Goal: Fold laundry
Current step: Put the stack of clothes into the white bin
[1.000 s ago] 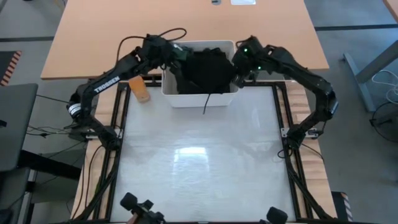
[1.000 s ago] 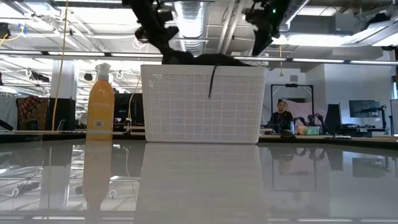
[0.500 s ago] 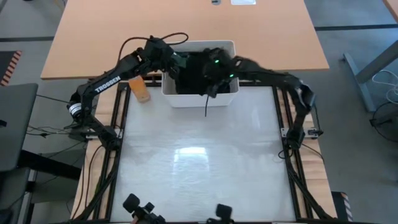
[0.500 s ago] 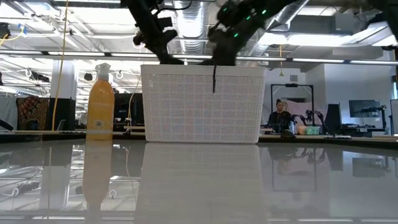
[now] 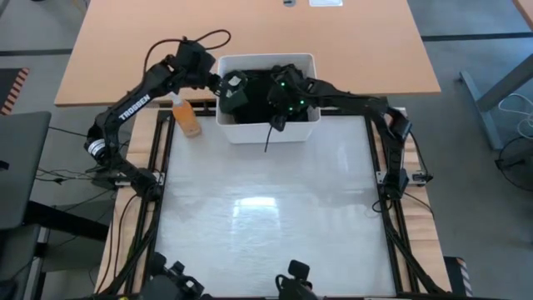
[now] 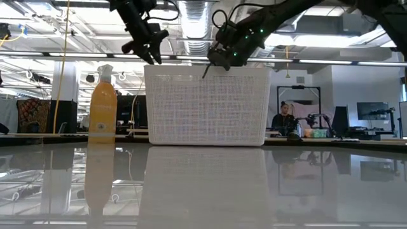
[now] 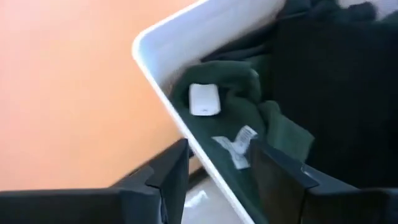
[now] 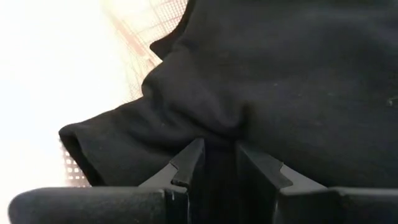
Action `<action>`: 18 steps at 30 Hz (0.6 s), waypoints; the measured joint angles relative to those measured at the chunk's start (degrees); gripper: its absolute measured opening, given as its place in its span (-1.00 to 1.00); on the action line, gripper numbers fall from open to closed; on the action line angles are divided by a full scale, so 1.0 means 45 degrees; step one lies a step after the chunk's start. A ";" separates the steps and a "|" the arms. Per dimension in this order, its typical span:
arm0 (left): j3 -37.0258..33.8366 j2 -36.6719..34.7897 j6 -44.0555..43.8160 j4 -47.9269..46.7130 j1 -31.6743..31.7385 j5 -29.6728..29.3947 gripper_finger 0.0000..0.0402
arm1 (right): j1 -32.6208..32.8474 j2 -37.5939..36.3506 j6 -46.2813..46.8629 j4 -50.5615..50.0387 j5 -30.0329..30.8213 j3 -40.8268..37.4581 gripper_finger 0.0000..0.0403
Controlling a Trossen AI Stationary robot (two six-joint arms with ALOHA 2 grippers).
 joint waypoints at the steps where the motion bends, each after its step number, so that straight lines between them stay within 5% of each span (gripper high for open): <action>1: 0.0000 0.0000 0.0010 0.0006 0.0095 0.0368 -0.21 | -0.0010 -0.0070 -0.0101 0.0025 0.0019 -0.0012 -0.41; 7: -0.0005 -0.0200 0.0451 0.0415 0.0109 0.3181 -0.21 | -0.0182 -0.0918 -0.0704 0.0025 0.0273 0.0516 -0.41; 13: -0.0010 -0.1634 0.0812 0.0505 -0.0439 0.2964 -0.20 | -0.0477 -0.1404 -0.0070 0.0970 -0.1610 0.0651 -0.41; 18: -0.0010 -0.3627 0.0785 0.0470 -0.1226 0.2950 -0.20 | -0.0394 -0.0170 0.0424 0.2296 -0.1733 0.0627 -0.41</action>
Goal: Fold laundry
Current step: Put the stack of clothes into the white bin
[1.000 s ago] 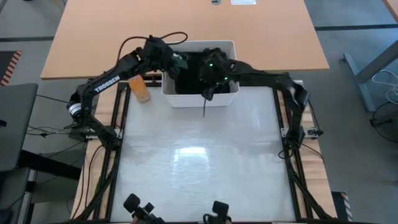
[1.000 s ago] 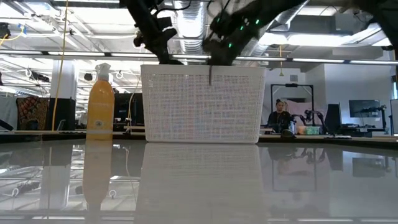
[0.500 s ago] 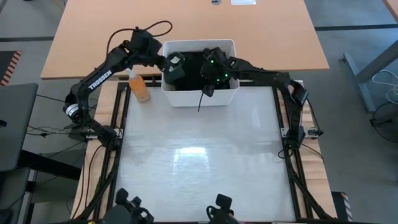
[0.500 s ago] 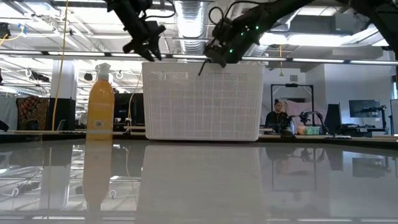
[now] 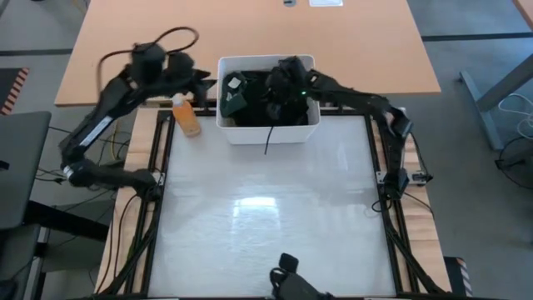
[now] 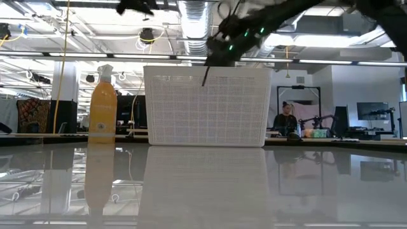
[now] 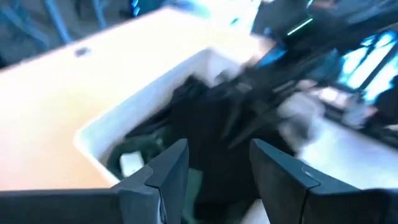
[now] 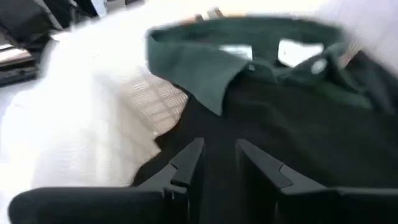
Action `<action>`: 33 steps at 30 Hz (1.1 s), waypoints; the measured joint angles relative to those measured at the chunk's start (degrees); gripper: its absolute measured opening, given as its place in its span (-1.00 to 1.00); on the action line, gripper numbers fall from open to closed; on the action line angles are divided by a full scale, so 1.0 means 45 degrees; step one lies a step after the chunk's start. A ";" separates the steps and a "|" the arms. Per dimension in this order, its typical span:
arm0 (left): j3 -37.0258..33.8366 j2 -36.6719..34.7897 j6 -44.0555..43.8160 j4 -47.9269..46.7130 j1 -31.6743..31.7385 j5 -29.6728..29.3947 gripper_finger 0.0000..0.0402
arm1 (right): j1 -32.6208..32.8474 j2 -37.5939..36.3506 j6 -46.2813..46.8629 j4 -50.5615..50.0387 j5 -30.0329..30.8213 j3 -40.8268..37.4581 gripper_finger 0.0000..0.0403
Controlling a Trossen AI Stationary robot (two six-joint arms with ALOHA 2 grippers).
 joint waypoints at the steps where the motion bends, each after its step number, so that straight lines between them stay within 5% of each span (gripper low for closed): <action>1: 0.0000 -0.0380 -0.0056 -0.0071 -0.0225 0.0000 -0.20 | 0.0000 0.0317 0.0028 0.0265 0.0006 0.0000 -0.41; 7: -0.0348 -0.2286 -0.0562 -0.0611 -0.2256 0.0002 -0.20 | -0.0269 0.1545 0.0271 0.0779 0.0828 0.0000 -0.41; 12: -0.2393 -0.3713 -0.1021 0.1014 -0.4302 -0.0532 -0.20 | -0.0526 0.1619 0.0390 0.0847 0.0679 0.0008 -0.41; 22: -0.5585 -0.4940 -0.1123 0.5229 -0.5923 -0.0325 -0.20 | -0.0250 -0.3053 0.1456 -0.0049 -0.1265 0.0010 -0.41; 28: -0.7342 -0.4746 -0.0713 0.6914 -0.7331 0.0225 -0.20 | 0.2114 -0.5672 0.1421 -0.2557 -0.2366 -0.0263 -0.41; 33: -0.9205 -0.4684 -0.0713 0.9000 -0.9272 -0.0132 -0.20 | 0.5649 -0.7617 0.1297 -0.2108 -0.1655 -0.2806 -0.41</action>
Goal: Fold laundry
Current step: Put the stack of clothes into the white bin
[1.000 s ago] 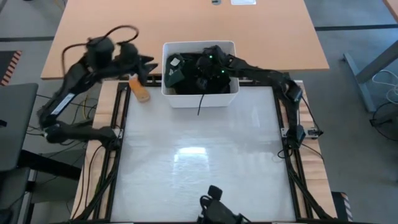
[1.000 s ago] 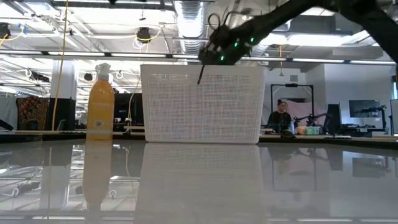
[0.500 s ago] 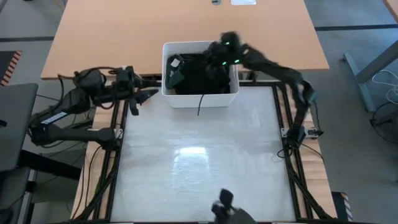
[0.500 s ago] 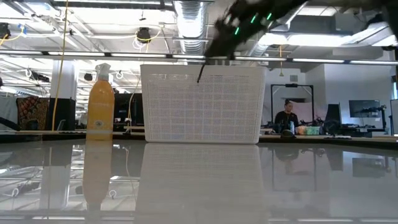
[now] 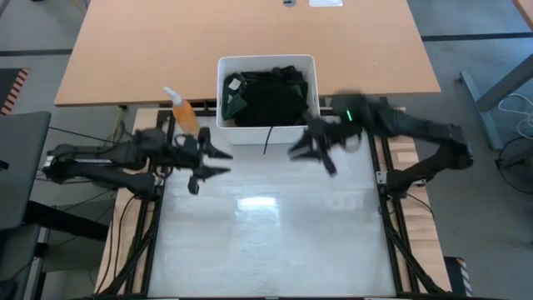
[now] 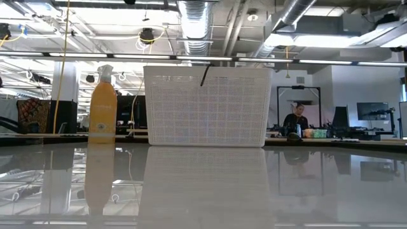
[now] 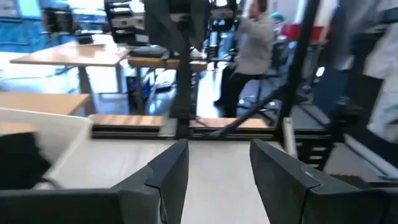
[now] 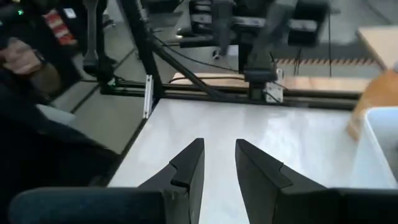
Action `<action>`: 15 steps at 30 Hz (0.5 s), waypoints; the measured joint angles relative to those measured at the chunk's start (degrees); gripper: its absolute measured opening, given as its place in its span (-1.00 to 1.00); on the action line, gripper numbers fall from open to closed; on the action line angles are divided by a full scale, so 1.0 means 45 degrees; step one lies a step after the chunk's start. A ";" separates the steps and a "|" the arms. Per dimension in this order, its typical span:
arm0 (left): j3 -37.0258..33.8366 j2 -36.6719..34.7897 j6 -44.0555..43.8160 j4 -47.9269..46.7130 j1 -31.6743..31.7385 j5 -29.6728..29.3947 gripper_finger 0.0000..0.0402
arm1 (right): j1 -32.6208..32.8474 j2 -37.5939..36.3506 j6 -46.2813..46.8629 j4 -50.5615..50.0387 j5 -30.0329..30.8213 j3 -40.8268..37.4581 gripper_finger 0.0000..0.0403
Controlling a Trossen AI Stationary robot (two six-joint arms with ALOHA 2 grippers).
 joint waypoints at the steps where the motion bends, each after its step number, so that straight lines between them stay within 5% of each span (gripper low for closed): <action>1: -0.0376 -0.0014 -0.0052 0.0465 -0.0394 -0.0178 -0.20 | 0.0751 -0.0432 0.0168 0.0699 0.0819 -0.0813 -0.41; 7: -0.1777 0.0014 -0.0190 0.1354 -0.2507 -0.2263 -0.20 | 0.3688 -0.1582 0.1077 0.4147 0.8302 -0.5816 -0.41; 12: -0.1855 0.0010 -0.0281 0.1389 -0.3271 -0.3394 -0.20 | 0.3596 -0.0111 0.0209 0.6922 0.9458 -0.8024 -0.41; 15: -0.1855 0.0005 -0.0280 0.1444 -0.3400 -0.3404 -0.20 | 0.3707 0.1102 -0.3227 0.7055 1.0758 -0.8043 -0.41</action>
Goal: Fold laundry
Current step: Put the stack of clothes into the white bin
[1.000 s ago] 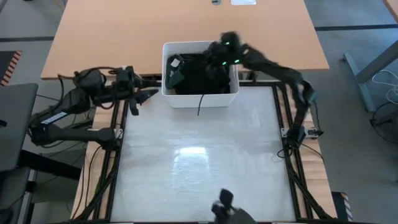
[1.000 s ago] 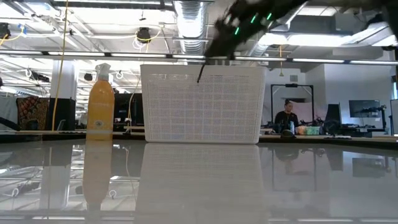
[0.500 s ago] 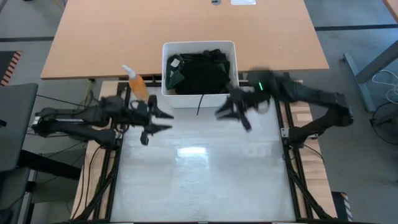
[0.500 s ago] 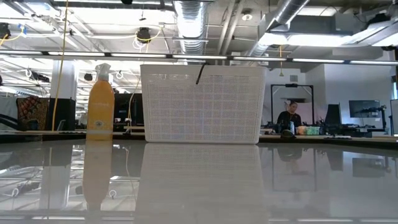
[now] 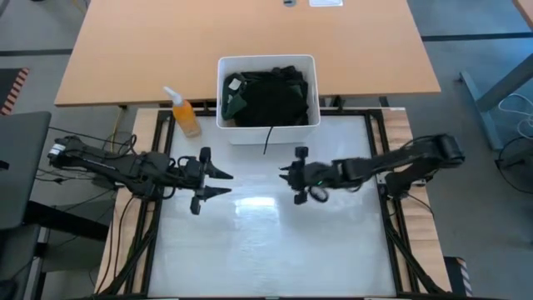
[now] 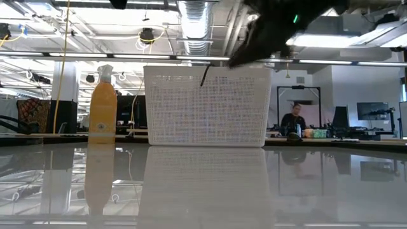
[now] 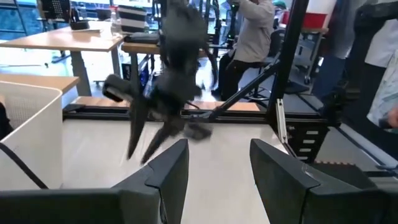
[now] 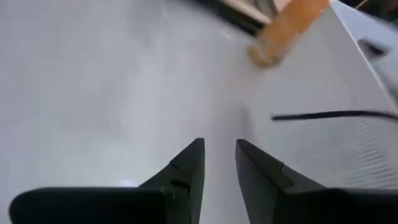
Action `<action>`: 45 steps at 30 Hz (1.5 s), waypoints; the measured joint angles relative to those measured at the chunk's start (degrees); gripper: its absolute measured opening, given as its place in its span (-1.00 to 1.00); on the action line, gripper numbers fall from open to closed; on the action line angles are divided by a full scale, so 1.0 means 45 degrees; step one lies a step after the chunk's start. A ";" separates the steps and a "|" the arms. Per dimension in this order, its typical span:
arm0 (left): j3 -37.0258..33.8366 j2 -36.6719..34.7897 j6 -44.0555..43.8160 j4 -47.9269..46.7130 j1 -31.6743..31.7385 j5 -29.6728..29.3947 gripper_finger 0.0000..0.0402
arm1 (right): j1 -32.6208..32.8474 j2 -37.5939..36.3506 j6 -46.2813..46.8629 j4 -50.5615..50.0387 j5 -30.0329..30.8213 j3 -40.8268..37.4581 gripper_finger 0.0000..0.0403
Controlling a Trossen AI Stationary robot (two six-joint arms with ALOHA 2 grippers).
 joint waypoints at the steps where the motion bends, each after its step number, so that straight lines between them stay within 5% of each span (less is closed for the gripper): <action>1: 0.0000 0.0000 0.0000 -0.0013 -0.0005 -0.0002 -0.20 | 0.0097 0.0455 -0.1203 0.0088 0.0842 0.0054 -0.41; 6: 0.0000 0.0005 -0.0010 -0.0087 -0.0042 -0.0016 -0.20 | 0.0066 0.2290 -0.6489 0.1963 0.4645 0.0538 -0.41; 18: 0.0000 0.0005 -0.0064 -0.0170 -0.0091 -0.0291 -0.20 | -0.2036 0.5088 -0.9164 0.2828 0.4783 0.2258 -0.70; 31: 0.0000 0.0005 0.0126 -0.0508 -0.0086 -0.0301 -0.20 | -0.1945 0.4787 -1.1782 0.6616 0.4426 0.3471 -0.86; 40: 0.0005 0.0005 -0.0116 -0.0679 -0.0134 -0.0231 -0.20 | -0.4196 0.4799 -1.0409 0.6007 0.3140 0.4884 -0.87; 45: 0.0005 0.0005 -0.0141 -0.0840 -0.0388 -0.0228 -0.20 | -0.5747 0.4799 -0.5555 0.1089 0.0664 0.6984 -0.87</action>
